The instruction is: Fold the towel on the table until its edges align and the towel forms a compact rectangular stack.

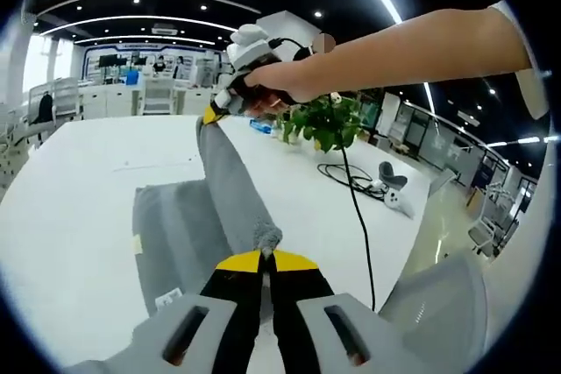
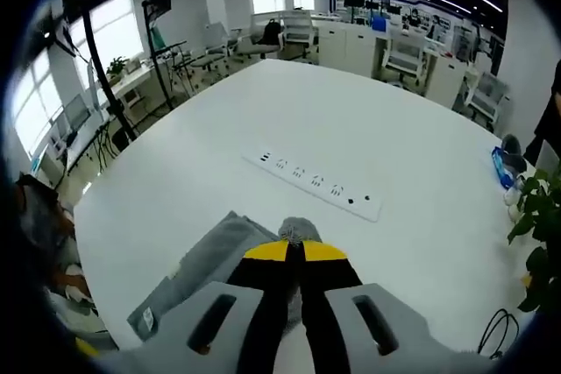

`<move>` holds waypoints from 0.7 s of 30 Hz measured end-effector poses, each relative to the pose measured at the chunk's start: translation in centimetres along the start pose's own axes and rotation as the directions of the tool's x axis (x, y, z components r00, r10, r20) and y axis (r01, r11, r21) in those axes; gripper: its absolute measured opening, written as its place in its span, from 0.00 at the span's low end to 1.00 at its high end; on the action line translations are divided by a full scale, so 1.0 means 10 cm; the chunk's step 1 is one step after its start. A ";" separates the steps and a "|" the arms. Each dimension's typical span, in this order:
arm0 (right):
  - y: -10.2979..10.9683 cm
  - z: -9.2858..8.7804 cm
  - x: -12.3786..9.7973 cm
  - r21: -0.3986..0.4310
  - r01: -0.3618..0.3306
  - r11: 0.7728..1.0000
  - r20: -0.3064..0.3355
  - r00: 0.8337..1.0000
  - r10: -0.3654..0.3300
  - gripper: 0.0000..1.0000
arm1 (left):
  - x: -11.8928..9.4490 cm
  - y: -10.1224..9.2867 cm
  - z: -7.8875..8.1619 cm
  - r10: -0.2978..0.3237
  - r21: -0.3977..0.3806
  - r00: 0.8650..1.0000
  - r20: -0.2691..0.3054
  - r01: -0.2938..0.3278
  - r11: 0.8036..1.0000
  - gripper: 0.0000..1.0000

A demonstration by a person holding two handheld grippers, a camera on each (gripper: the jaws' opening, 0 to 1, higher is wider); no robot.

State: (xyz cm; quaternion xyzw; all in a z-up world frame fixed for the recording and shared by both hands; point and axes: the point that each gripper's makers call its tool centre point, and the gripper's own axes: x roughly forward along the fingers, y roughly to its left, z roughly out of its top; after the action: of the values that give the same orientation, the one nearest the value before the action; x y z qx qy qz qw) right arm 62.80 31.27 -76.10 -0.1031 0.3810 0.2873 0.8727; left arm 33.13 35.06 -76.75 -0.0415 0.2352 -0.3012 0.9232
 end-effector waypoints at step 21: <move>0.40 0.20 0.18 -0.035 -0.077 0.996 0.061 0.995 0.079 0.01 | -0.17 0.24 0.02 0.101 -0.046 0.990 0.102 -0.097 0.994 0.02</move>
State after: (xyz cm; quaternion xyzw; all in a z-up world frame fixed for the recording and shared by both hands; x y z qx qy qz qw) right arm 62.61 36.08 -75.87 -0.0932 0.3527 0.3304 0.8705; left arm 33.30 38.02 -76.42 -0.0642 0.1946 -0.2475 0.9470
